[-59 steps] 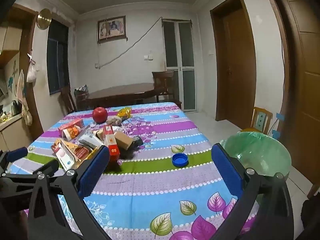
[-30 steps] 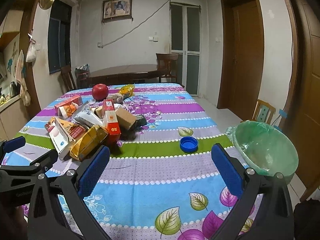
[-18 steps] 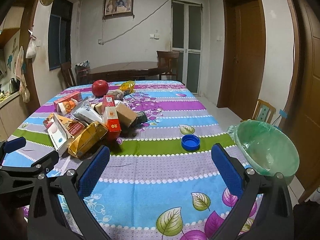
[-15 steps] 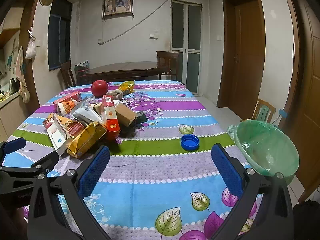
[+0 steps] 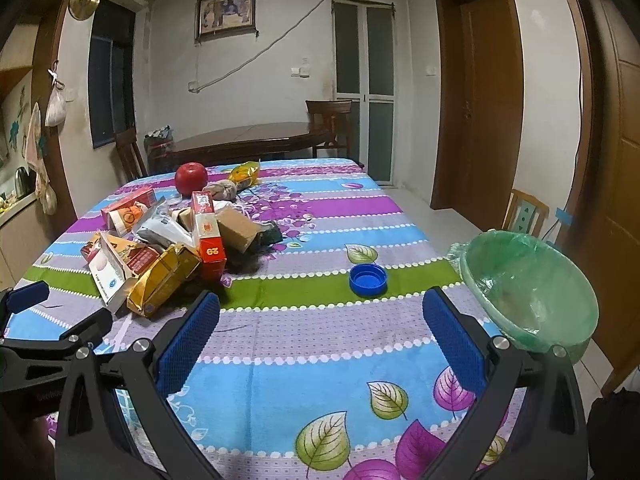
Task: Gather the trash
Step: 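Move both grippers toward the trash on the table, then grasp the white medicine box with left gripper while right gripper grasps blue bottle cap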
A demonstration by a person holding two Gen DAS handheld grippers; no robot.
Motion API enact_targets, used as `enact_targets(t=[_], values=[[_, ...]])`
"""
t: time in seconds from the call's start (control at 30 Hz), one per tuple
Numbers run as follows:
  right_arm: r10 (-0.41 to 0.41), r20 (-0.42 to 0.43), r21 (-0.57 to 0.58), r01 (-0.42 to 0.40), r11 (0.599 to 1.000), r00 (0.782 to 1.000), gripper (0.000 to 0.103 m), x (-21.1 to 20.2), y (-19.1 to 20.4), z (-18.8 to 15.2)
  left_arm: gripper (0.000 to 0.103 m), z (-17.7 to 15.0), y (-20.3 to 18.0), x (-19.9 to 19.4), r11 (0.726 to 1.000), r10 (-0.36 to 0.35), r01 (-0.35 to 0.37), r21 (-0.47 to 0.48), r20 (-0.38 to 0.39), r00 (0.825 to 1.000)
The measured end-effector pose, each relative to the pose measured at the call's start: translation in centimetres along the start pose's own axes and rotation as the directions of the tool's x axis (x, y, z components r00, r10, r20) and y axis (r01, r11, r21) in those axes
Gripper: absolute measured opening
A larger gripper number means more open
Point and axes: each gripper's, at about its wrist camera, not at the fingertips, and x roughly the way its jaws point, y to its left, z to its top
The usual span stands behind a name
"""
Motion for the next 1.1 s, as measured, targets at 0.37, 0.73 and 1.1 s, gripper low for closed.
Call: enact_targets(t=[0.37, 0.73, 1.1], values=[[-0.095, -0.015, 0.007, 0.095, 0.995, 0.995, 0.098, 1.2, -4.2, 0.7, 0.099, -1.2, 7.5, -0.5, 0.996, 0.046, -0.044, -0.084, 0.03, 0.998], [-0.111, -0.142, -0.043, 0.105, 0.993, 0.984, 0.098, 6.8, -7.8, 1.7, 0.099, 1.5, 9.1, 2.6, 0.951, -0.138, 0.117, -0.287, -0.055, 0.989], [0.026, -0.274, -0.087, -0.052, 0.995, 0.961, 0.098, 10.7, -6.3, 2.1, 0.099, 3.3, 9.7, 11.0, 0.845, -0.146, 0.019, -0.534, -0.196, 0.97]])
